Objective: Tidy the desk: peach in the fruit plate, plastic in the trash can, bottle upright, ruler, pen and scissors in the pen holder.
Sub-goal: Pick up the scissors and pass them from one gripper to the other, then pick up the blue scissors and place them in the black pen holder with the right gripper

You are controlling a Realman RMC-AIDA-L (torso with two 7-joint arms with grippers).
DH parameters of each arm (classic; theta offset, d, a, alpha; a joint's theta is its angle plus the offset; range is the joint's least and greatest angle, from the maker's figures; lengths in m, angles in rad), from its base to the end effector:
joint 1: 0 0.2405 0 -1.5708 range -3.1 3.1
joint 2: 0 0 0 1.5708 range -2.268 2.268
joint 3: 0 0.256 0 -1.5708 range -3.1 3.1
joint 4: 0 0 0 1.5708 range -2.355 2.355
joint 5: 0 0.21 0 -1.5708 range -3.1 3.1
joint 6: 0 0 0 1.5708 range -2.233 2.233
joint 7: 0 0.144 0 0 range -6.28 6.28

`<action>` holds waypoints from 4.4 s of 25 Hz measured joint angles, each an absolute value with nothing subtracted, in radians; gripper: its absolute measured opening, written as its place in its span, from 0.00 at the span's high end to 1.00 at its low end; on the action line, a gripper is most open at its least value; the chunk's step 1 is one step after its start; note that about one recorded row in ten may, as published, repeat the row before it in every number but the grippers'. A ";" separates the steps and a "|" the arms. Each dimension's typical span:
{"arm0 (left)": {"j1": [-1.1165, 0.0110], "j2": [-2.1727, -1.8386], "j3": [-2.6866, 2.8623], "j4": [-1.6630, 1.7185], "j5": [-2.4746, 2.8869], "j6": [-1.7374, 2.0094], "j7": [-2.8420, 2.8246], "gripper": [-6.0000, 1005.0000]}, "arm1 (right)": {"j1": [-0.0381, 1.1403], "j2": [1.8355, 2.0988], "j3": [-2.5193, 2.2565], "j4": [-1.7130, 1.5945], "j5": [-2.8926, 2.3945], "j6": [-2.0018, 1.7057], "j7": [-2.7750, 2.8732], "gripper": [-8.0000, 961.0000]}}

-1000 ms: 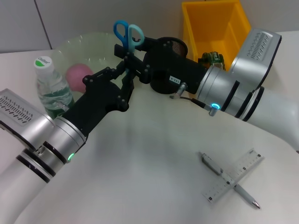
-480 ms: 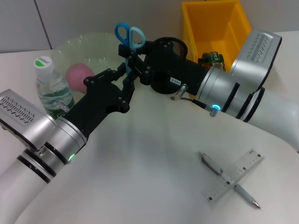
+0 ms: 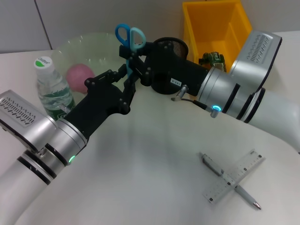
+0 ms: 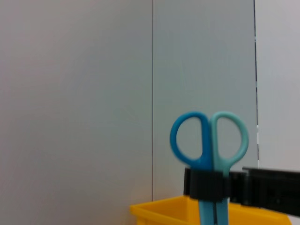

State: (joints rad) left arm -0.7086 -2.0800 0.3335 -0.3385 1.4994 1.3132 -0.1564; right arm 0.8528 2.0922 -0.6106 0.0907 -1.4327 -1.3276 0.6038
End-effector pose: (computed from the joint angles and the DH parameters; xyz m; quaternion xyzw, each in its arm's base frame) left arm -0.2140 0.3250 -0.0989 -0.8321 -0.1331 -0.3838 0.3777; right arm 0.1751 0.3702 -0.0802 -0.8638 0.1268 0.4132 0.2589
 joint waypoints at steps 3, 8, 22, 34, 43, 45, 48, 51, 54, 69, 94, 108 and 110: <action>-0.709 -2.080 0.338 -0.337 1.503 1.315 -0.156 0.79 | 0.852 2.092 -0.610 0.091 -1.433 -1.325 0.604 0.90; -0.708 -2.080 0.340 -0.334 1.504 1.316 -0.156 0.72 | 0.851 2.092 -0.607 0.091 -1.434 -1.325 0.604 0.90; -0.707 -2.080 0.335 -0.328 1.503 1.304 -0.158 0.23 | 0.851 2.092 -0.603 0.090 -1.434 -1.332 0.610 0.90; -0.668 -2.072 0.348 -0.325 1.503 1.331 -0.220 0.19 | 0.812 2.091 -0.556 0.018 -1.424 -1.337 0.622 0.90; -0.638 -2.067 0.438 -0.286 1.503 1.366 -0.328 0.19 | 0.778 2.089 -0.481 -0.070 -1.422 -1.329 0.622 0.90; -0.626 -2.067 0.465 -0.261 1.503 1.375 -0.365 0.19 | 0.773 2.088 -0.470 -0.085 -1.421 -1.328 0.622 0.90; -0.607 -2.068 0.498 -0.230 1.503 1.396 -0.409 0.19 | 0.765 2.088 -0.454 -0.105 -1.419 -1.327 0.621 0.90; -0.595 -2.068 0.518 -0.207 1.503 1.407 -0.451 0.19 | 0.760 2.087 -0.444 -0.118 -1.419 -1.321 0.620 0.90; -0.591 -2.069 0.548 -0.194 1.503 1.410 -0.468 0.19 | 0.757 2.087 -0.444 -0.136 -1.419 -1.304 0.617 0.90; -0.585 -2.069 0.614 -0.156 1.503 1.430 -0.547 0.19 | 0.833 2.090 -0.455 -0.106 -1.423 -1.089 0.597 0.90; -0.545 -2.069 0.640 -0.082 1.503 1.463 -0.606 0.19 | 0.889 2.088 -0.457 -0.038 -1.430 -0.920 0.638 0.75; -0.523 -2.067 0.741 -0.022 1.505 1.491 -0.650 0.19 | 0.784 2.083 -0.466 -0.115 -1.428 -1.207 0.864 0.42; -0.471 -2.069 0.869 0.127 1.505 1.545 -0.787 0.19 | 0.736 2.079 -0.553 -0.205 -1.433 -1.312 1.029 0.39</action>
State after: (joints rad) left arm -0.4711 -2.0691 0.8691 0.1269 1.5049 1.5449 -0.7865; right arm 0.7364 2.0793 -0.5531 -0.2049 -1.4332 -1.3125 1.0292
